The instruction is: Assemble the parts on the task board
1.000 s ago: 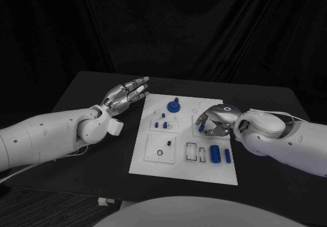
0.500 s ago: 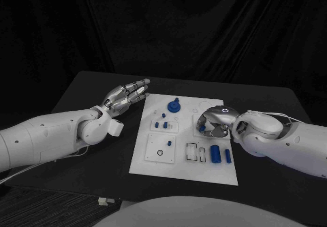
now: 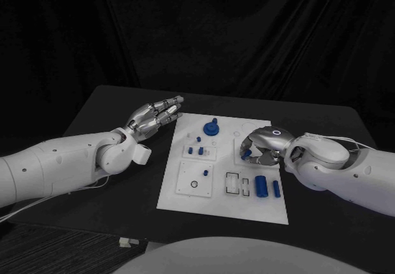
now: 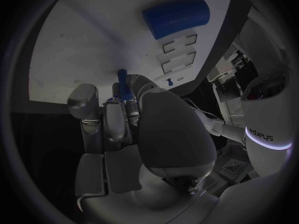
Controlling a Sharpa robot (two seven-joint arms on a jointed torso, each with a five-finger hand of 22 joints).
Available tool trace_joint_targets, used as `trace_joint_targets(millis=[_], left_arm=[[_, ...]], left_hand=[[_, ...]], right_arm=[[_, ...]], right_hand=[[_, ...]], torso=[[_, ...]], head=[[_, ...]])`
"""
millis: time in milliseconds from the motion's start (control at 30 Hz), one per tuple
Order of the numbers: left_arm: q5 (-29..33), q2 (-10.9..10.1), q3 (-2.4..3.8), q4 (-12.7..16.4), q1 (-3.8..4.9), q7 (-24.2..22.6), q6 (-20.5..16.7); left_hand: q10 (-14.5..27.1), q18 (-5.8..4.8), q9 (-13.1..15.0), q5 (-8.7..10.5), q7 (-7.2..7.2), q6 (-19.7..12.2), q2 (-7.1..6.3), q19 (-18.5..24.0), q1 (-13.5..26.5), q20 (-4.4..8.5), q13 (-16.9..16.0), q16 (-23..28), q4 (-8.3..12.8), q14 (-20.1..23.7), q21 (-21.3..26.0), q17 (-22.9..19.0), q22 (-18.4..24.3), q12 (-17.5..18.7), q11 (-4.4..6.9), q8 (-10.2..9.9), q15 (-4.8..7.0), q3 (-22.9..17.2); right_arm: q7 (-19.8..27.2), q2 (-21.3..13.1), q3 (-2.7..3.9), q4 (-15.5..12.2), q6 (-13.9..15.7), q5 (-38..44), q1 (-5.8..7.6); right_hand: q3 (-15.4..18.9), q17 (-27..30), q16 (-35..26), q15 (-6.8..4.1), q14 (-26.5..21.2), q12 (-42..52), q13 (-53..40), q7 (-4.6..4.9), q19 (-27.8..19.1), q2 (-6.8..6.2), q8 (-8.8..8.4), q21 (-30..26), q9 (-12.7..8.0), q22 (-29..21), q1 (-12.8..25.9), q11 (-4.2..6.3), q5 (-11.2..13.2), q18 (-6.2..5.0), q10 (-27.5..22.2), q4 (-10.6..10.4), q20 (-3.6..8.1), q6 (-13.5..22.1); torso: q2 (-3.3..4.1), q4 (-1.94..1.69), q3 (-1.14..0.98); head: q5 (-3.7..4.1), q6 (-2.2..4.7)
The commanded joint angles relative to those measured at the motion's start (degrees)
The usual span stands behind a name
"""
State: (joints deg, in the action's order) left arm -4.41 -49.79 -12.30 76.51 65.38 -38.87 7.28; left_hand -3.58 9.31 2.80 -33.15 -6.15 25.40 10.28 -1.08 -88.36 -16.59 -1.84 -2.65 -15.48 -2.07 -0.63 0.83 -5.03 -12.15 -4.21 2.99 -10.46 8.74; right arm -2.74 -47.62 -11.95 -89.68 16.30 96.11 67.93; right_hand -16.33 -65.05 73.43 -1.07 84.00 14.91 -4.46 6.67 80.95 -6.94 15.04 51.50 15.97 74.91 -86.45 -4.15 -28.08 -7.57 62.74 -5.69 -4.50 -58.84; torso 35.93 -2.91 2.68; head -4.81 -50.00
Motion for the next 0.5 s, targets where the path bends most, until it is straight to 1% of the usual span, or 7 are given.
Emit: trace_joint_targets(millis=[33,167,267,300,367,500], left_arm=[[0.30,0.22,0.06,0.02,-0.12,-6.37,0.76],[0.30,0.36,0.06,-0.09,-0.14,-6.32,0.74],[0.30,0.45,0.06,-0.18,-0.14,-6.29,0.73],[0.30,0.49,0.06,-0.21,-0.15,-6.29,0.74],[0.30,0.54,0.06,-0.24,-0.16,-6.28,0.76],[0.30,0.67,0.06,-0.26,-0.19,-6.36,0.81]], left_hand=[[-0.01,0.55,0.05,-0.20,0.00,0.56,-0.12,-0.29,-0.63,-0.17,-0.06,-0.24,0.06,0.07,-0.33,0.06,0.05,-0.25,-0.44,0.37,-0.25,-0.37],[-0.02,0.55,0.06,-0.32,-0.03,0.70,-0.11,-0.31,-0.76,-0.17,-0.07,-0.30,0.15,0.04,-0.34,0.07,0.02,-0.29,-0.43,0.41,-0.29,-0.46],[-0.02,0.55,0.06,-0.32,-0.03,0.70,-0.11,-0.31,-0.76,-0.17,-0.07,-0.30,0.15,0.04,-0.34,0.07,0.02,-0.29,-0.43,0.41,-0.29,-0.46],[-0.02,0.55,0.06,-0.32,-0.03,0.70,-0.11,-0.31,-0.76,-0.17,-0.07,-0.30,0.15,0.04,-0.34,0.07,0.02,-0.29,-0.43,0.41,-0.29,-0.46],[-0.02,0.55,0.06,-0.32,-0.03,0.70,-0.11,-0.31,-0.76,-0.17,-0.07,-0.30,0.15,0.04,-0.34,0.07,0.02,-0.29,-0.43,0.41,-0.29,-0.46],[0.00,0.54,0.06,-0.42,-0.05,0.77,-0.09,-0.30,-0.86,-0.17,-0.06,-0.26,0.21,0.06,-0.33,0.06,0.10,-0.26,-0.43,0.43,-0.31,-0.55]], right_arm=[[0.16,-0.47,0.07,-1.32,1.58,0.06,1.00],[-0.04,-1.40,0.07,-3.80,1.45,0.06,2.86],[-0.39,-1.90,0.07,-5.94,0.75,0.06,4.30],[-0.58,-1.96,0.07,-7.11,0.31,0.13,4.92],[-0.75,-1.75,0.07,-8.31,-0.03,0.61,5.42],[-0.65,-0.14,0.07,-10.20,-0.45,2.52,5.94]], right_hand=[[-0.44,0.15,-0.26,0.02,0.55,0.32,-0.17,0.45,-0.43,0.17,0.31,0.18,0.16,6.53,-0.42,0.39,0.44,1.09,0.95,0.16,-0.11,0.28],[-0.82,0.20,-0.32,0.12,0.51,0.23,-0.19,0.71,-0.48,0.01,0.09,0.42,0.29,6.57,-0.25,0.24,0.66,1.13,1.07,0.32,-0.17,1.07],[-0.90,0.26,-0.37,0.19,0.48,0.20,-0.21,0.85,-0.52,-0.11,0.03,0.49,0.33,6.58,-0.10,0.15,0.84,1.15,1.10,0.32,-0.22,1.26],[-0.93,0.29,-0.39,0.21,0.47,0.19,-0.21,0.87,-0.51,-0.13,0.02,0.57,0.34,6.59,-0.07,0.13,0.93,1.16,1.10,0.32,-0.23,1.30],[-1.00,0.29,-0.40,0.22,0.46,0.19,-0.22,0.88,-0.52,-0.11,0.01,0.62,0.35,6.60,-0.08,0.13,1.01,1.17,1.12,0.35,-0.25,1.32],[-1.17,0.50,-0.55,0.25,0.37,0.18,-0.23,0.90,-0.56,-0.19,-0.05,0.73,0.37,6.62,-0.14,0.12,1.20,1.19,1.18,0.47,-0.28,1.43]], torso=[[0.00,0.00,0.00],[0.00,0.00,0.00],[-0.01,0.00,0.01],[-0.01,0.00,0.01],[0.00,0.00,0.02],[-0.03,0.02,0.01]], head=[[-0.07,0.00],[-0.01,0.00],[0.11,0.00],[0.16,0.00],[0.24,0.00],[0.04,0.00]])
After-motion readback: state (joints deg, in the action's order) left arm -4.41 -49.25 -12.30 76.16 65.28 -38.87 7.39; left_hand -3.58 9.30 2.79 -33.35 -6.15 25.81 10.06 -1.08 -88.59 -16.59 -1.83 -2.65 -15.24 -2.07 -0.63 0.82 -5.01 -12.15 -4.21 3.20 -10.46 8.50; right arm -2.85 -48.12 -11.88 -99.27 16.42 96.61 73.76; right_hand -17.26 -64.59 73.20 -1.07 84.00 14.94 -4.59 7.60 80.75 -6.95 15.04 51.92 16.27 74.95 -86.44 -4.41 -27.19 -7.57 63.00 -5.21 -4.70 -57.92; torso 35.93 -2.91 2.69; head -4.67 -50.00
